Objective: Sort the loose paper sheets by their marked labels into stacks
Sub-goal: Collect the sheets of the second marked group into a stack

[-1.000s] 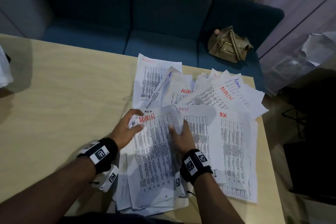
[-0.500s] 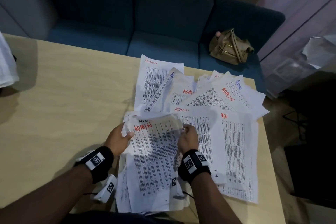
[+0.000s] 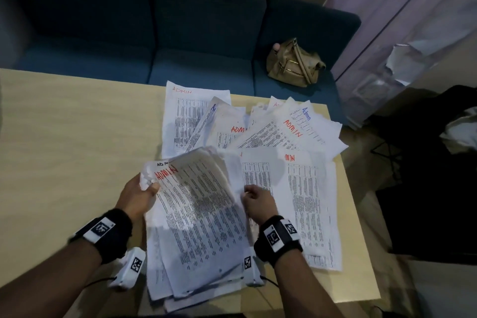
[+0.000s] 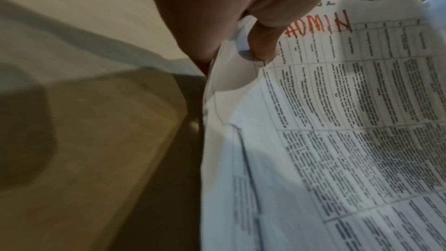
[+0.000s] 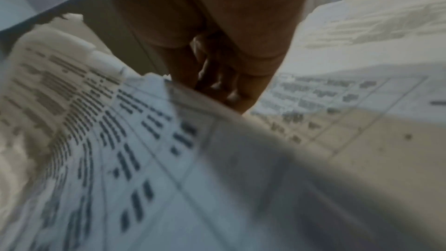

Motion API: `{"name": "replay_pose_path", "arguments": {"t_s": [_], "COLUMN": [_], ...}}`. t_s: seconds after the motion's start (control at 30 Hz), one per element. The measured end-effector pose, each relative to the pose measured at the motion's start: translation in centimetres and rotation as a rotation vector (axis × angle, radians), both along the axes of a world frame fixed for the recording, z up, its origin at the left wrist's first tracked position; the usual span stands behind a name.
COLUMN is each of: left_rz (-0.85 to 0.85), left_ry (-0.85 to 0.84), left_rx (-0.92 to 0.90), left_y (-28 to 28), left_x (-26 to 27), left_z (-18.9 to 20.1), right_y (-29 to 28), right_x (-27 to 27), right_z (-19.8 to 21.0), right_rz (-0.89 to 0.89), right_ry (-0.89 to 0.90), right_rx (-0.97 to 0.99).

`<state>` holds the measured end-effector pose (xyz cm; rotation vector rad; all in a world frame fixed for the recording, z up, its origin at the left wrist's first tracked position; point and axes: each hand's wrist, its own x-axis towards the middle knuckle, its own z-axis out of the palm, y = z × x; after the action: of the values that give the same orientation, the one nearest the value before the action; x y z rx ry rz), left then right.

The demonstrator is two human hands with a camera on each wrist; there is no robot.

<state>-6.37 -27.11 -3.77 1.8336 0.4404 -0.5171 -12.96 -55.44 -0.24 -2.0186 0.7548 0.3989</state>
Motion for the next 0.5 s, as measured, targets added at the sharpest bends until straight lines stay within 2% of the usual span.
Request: {"name": "replay_pose_path", "arguments": {"t_s": [0.2, 0.3, 0.4, 0.5], "left_rz": [0.030, 0.047, 0.041, 0.028], "left_ry": [-0.094, -0.087, -0.086, -0.068], "left_rx": [0.029, -0.012, -0.032, -0.050], "left_y": [-2.3, -3.2, -4.0, -4.1], "left_x": [1.5, 1.5, 1.1, 0.8], "left_z": [1.6, 1.8, 2.2, 2.1], "right_y": [-5.3, -6.2, -5.1, -3.9], "right_x": [1.1, 0.7, -0.2, -0.6], "right_z": [1.9, 1.6, 1.3, 1.8], "right_rz": [-0.318, -0.276, -0.135, -0.124], "right_ry": [-0.186, -0.104, 0.055, 0.010], "right_rx": [-0.188, -0.162, -0.107, -0.196]}}
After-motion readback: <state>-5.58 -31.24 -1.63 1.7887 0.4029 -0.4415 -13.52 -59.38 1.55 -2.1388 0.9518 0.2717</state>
